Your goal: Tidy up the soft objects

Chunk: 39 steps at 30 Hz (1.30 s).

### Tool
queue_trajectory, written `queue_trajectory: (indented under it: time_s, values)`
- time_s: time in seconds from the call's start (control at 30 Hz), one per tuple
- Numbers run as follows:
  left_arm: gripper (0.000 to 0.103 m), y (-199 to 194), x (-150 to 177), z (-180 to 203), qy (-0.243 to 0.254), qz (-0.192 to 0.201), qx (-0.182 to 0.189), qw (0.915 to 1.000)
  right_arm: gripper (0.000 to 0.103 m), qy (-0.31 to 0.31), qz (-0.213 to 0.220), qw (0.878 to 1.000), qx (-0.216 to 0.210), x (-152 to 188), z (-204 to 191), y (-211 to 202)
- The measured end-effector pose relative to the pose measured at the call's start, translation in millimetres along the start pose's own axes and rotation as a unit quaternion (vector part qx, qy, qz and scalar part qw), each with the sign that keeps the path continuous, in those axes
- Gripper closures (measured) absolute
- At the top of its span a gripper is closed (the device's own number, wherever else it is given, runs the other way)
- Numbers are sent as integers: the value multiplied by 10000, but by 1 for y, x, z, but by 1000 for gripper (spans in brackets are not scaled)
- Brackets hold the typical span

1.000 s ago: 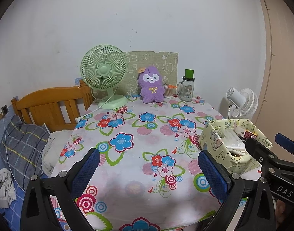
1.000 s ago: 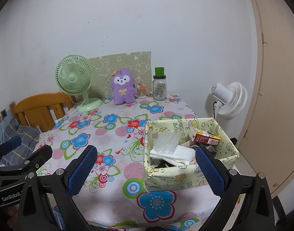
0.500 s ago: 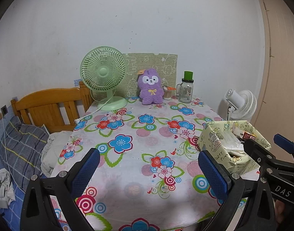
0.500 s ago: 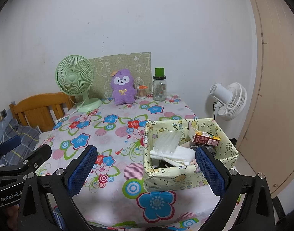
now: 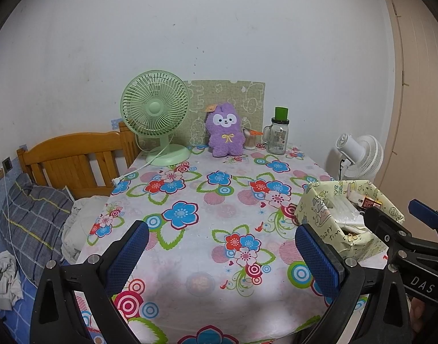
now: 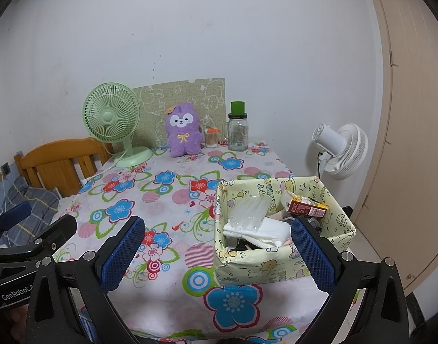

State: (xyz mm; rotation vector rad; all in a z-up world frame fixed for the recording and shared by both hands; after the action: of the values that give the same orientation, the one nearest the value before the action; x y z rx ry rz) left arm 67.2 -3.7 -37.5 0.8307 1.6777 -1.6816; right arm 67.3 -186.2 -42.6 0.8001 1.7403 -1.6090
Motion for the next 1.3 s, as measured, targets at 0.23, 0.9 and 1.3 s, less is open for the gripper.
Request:
queue_trajectory:
  time_s: [0.23,0.9,1.3]
  values:
    - [0,0,0,-4,-66,20,-47,10000,0,10,13,10000,-45,1,-1,-1]
    - [0,0,0,-5,-33,28,-35,10000,0,44,-2,10000,-1,1,0,-1]
    - [0,0,1,-2,-17,34,-23,10000,0,63,-29,10000,1,1,1,-1]
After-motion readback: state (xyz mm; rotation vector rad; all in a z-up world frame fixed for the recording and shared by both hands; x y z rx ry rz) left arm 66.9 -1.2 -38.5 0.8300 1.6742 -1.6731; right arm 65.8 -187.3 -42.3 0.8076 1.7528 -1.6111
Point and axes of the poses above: each gripper's, at about its wrist camera, not at the fingertips, and y roughly the way its jaws point, z to its right, x to its underside, the point moved 7 cm from there along y, roughly the way its jaws point, and after that the axes turned 9 degrees about -z, right-handed, at the moved point
